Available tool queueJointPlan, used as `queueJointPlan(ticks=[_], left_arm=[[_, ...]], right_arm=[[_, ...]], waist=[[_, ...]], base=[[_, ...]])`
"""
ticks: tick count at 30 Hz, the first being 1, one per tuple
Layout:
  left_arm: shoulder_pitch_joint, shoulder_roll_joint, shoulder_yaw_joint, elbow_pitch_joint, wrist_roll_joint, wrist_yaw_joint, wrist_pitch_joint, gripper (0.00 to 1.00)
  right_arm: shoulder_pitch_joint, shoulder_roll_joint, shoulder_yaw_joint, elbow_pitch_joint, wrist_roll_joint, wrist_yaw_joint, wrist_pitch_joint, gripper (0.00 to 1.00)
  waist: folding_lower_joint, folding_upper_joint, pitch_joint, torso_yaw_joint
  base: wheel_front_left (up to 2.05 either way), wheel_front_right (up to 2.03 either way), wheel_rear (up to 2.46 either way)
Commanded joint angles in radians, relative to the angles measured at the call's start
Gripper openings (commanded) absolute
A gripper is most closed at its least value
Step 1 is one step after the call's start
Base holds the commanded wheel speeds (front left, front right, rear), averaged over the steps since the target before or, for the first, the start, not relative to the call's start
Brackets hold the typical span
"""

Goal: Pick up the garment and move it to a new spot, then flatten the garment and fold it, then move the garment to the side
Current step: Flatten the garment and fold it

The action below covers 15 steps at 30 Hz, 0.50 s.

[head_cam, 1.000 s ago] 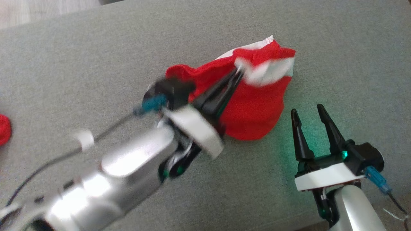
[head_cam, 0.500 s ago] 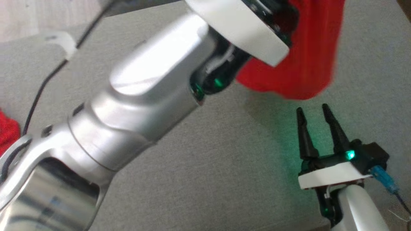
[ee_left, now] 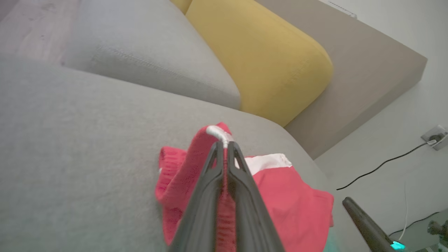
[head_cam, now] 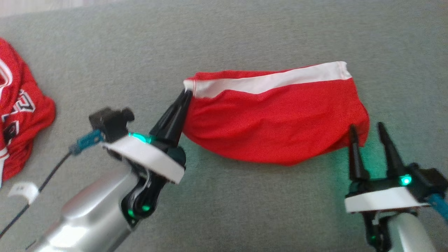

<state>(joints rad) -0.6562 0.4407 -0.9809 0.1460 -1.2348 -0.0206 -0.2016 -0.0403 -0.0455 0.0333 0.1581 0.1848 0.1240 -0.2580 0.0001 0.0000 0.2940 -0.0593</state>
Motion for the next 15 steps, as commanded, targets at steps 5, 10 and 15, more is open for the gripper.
queueJointPlan(ticks=[5, 10, 15], left_arm=[[0.056, 0.072, 0.061, -0.033, 0.047, 0.018, -0.048, 0.00], [0.074, 0.086, 0.097, -0.027, 0.086, 0.020, -0.056, 0.00], [0.061, 0.074, 0.101, -0.019, 0.110, 0.012, -0.057, 0.00]], right_arm=[[-0.035, -0.025, -0.015, -0.087, 0.039, 0.007, -0.004, 1.00], [-0.143, -0.136, 0.026, 0.018, 0.085, 0.007, -0.004, 1.00], [-0.266, -0.242, 0.118, 0.144, 0.149, 0.007, 0.036, 1.00]], waist=[[-0.0001, 0.0000, 0.038, 0.062], [-0.0001, 0.0000, 0.056, 0.101], [-0.0001, 0.0000, 0.073, 0.129]], base=[[0.00, 0.00, 0.00], [0.00, 0.00, 0.00], [0.00, 0.00, 0.00]])
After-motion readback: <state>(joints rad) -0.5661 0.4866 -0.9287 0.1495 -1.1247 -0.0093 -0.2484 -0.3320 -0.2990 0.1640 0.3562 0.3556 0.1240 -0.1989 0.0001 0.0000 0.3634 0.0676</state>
